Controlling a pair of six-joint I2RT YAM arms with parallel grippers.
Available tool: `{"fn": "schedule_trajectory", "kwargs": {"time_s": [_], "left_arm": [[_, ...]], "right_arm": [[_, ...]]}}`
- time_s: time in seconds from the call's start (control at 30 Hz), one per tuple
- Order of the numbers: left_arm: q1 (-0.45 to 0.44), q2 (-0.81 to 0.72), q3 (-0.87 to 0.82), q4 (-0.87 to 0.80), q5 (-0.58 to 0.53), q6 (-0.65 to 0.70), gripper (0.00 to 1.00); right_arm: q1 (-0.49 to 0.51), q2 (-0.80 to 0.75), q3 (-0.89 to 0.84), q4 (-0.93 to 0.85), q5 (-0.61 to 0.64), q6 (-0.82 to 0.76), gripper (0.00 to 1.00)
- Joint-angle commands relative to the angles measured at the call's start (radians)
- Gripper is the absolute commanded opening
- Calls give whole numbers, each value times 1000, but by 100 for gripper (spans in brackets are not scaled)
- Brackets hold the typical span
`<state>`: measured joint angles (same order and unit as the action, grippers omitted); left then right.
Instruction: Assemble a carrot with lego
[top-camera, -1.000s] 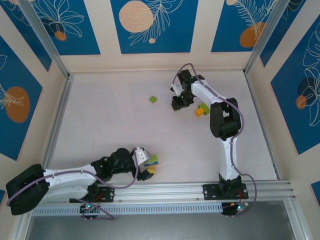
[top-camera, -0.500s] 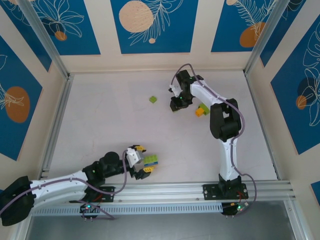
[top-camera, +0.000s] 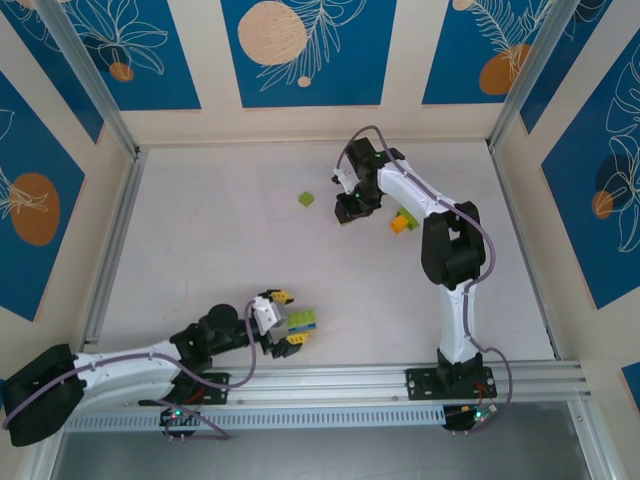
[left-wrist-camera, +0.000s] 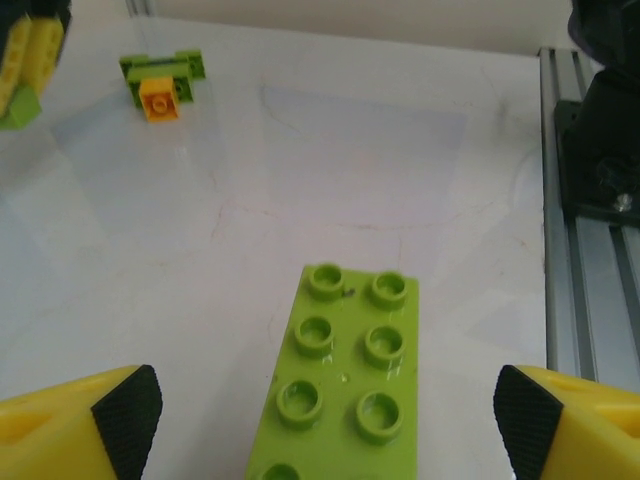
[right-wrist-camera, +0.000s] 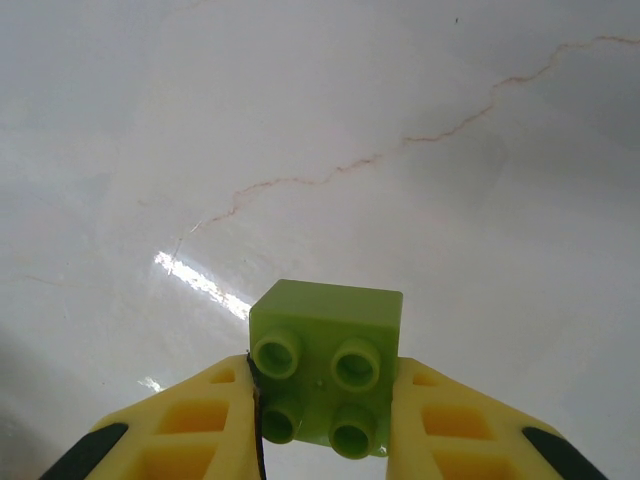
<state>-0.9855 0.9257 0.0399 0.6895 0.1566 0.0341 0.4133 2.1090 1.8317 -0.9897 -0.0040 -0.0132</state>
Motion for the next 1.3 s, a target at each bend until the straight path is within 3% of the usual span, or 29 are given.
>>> {"fn": "schedule_trajectory", "kwargs": {"time_s": [0.0,0.53,0.83,1.0,1.27], "left_arm": [[16,69,1,105,46,3,85],[31,19,-26,125,56,1,76],[40,51,-23,149,71,7,61],[41,61,-21,156,84,10,55],[41,76,-25,177,98,9,58]], "right_arm": [[15,-69,-13,-38,2,25,27],[47,-210,-133,-72,27,39,26],[101,-425,-266,-164,6,157,25],[164,-532,-360,-179,-11,262,24],[340,-559,-399,-194,-13,416,24]]}}
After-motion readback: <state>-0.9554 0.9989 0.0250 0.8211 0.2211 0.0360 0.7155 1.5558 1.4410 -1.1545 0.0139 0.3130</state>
